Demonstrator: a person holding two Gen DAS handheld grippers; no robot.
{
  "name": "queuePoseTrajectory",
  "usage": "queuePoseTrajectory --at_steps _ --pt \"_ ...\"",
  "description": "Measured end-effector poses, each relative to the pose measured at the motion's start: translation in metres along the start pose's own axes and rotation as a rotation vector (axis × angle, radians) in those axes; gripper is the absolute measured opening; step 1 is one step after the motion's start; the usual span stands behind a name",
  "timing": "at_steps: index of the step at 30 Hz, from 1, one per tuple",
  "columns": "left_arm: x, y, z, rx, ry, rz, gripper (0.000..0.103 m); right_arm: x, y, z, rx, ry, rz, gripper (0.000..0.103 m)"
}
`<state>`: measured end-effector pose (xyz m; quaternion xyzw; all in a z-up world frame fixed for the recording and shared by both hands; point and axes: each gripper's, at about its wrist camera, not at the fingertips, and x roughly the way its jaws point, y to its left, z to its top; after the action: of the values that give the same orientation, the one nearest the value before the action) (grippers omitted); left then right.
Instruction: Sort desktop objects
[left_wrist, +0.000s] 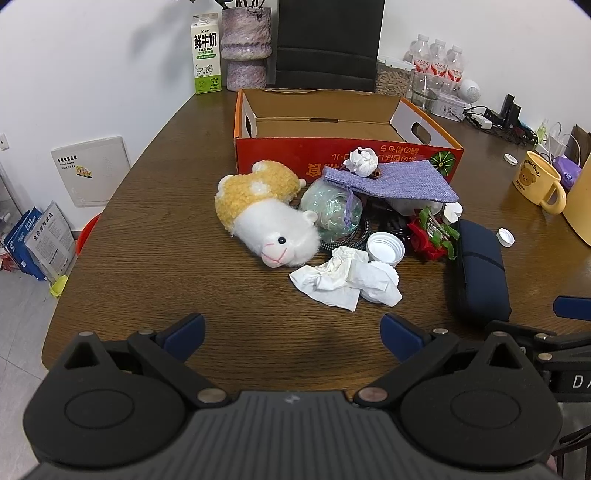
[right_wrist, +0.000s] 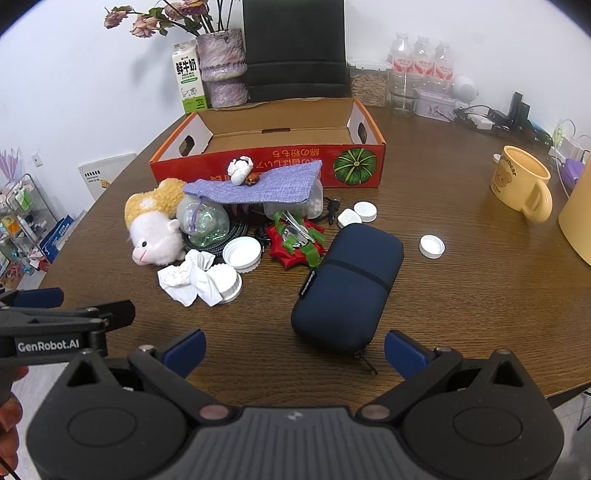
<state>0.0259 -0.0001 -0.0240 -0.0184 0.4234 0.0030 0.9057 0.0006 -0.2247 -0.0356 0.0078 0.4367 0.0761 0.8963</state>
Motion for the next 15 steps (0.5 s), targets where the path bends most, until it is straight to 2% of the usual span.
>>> queuePoseTrajectory --at_steps 15 --pt "0.0009 0.0009 -0.0020 -0.001 0.003 -0.001 0.103 0.0017 0.0016 -0.0003 0.003 0.009 0.002 0.103"
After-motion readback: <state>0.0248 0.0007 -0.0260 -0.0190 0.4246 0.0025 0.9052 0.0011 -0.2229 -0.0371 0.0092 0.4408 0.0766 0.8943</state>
